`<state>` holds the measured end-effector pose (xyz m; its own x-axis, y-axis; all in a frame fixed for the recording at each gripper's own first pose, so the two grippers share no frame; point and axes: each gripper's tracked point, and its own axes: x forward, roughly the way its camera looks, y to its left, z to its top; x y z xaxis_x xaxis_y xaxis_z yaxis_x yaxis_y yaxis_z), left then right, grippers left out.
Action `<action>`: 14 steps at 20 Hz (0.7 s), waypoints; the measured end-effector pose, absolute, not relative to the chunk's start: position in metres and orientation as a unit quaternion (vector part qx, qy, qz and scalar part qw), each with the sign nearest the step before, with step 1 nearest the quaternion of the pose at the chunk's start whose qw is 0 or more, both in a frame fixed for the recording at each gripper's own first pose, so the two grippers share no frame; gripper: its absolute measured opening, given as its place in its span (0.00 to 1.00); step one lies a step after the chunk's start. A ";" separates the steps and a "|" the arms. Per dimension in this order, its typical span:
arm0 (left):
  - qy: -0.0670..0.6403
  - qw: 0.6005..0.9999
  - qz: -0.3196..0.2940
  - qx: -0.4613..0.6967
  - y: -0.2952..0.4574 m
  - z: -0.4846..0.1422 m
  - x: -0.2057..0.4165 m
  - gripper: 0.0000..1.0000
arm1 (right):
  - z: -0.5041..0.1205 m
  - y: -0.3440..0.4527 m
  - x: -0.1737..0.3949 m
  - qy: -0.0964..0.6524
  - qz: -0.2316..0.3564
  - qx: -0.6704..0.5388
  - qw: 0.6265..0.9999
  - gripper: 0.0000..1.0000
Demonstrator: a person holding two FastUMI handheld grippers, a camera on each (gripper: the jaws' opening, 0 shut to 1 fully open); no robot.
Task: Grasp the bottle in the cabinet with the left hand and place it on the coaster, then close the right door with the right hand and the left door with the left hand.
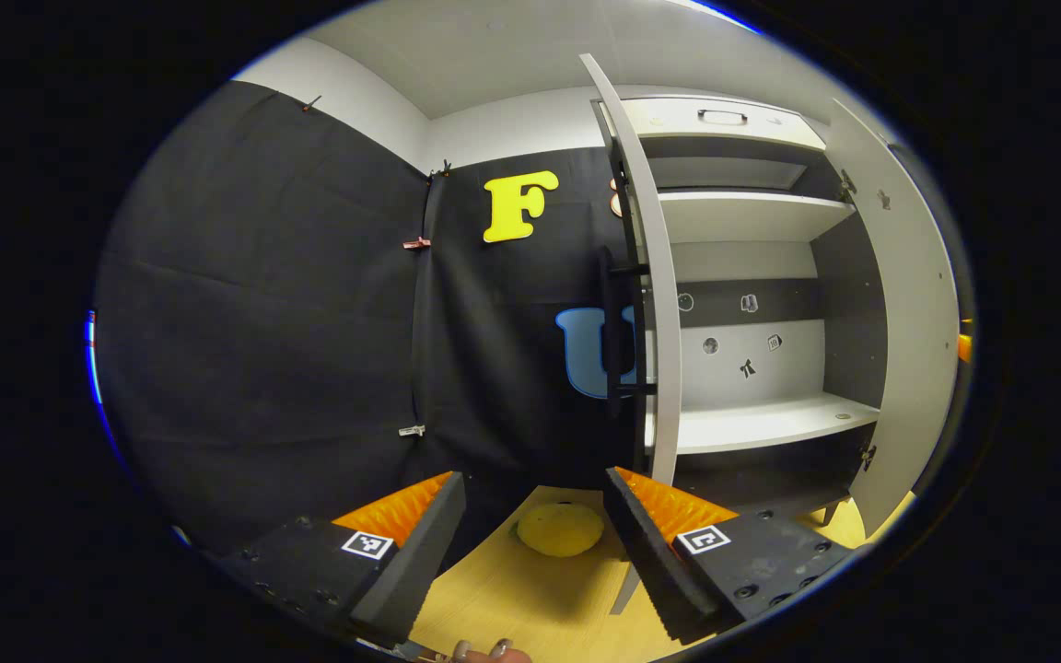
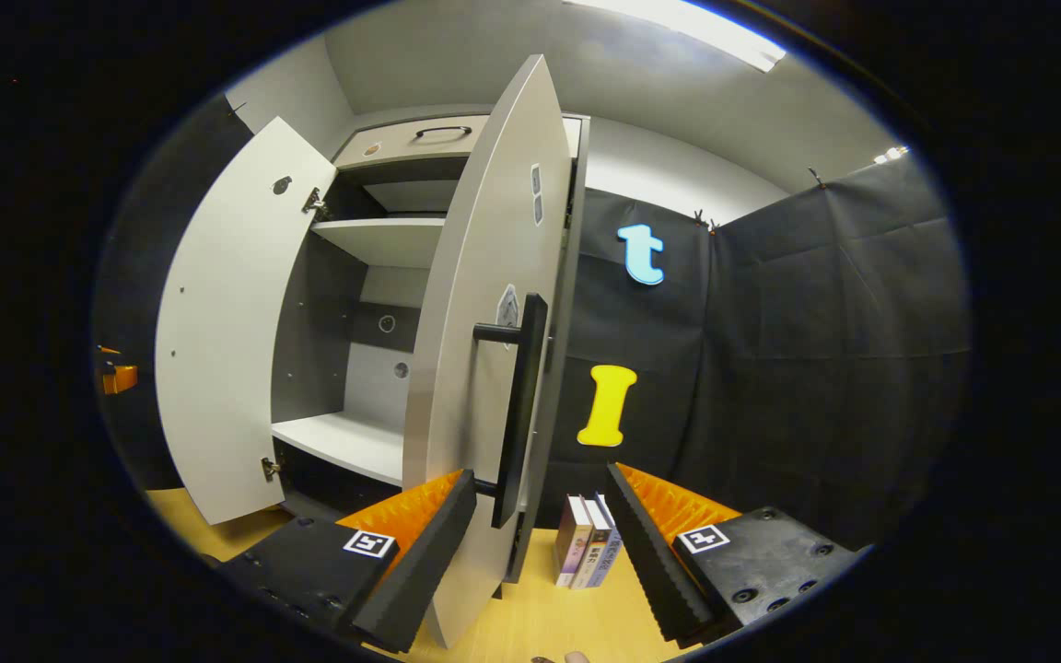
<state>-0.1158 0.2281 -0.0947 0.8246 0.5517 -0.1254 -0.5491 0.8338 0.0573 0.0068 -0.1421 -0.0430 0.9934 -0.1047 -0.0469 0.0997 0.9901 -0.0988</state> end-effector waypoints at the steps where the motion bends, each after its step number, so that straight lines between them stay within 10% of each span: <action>1: 0.070 0.955 0.287 0.007 0.226 -0.097 -0.114 0.96 | -0.044 -0.132 0.012 0.025 -0.039 -0.047 0.998 0.95; 14: 0.054 0.962 0.267 0.027 0.242 -0.076 -0.095 0.96 | -0.050 -0.030 0.106 0.008 0.034 -0.028 0.999 0.96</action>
<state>-0.0953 0.2418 -0.0757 0.8512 0.5172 -0.0889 -0.5115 0.8556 0.0799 0.1062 -0.0304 -0.0504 0.9976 0.0674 -0.0177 -0.0683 0.9961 -0.0553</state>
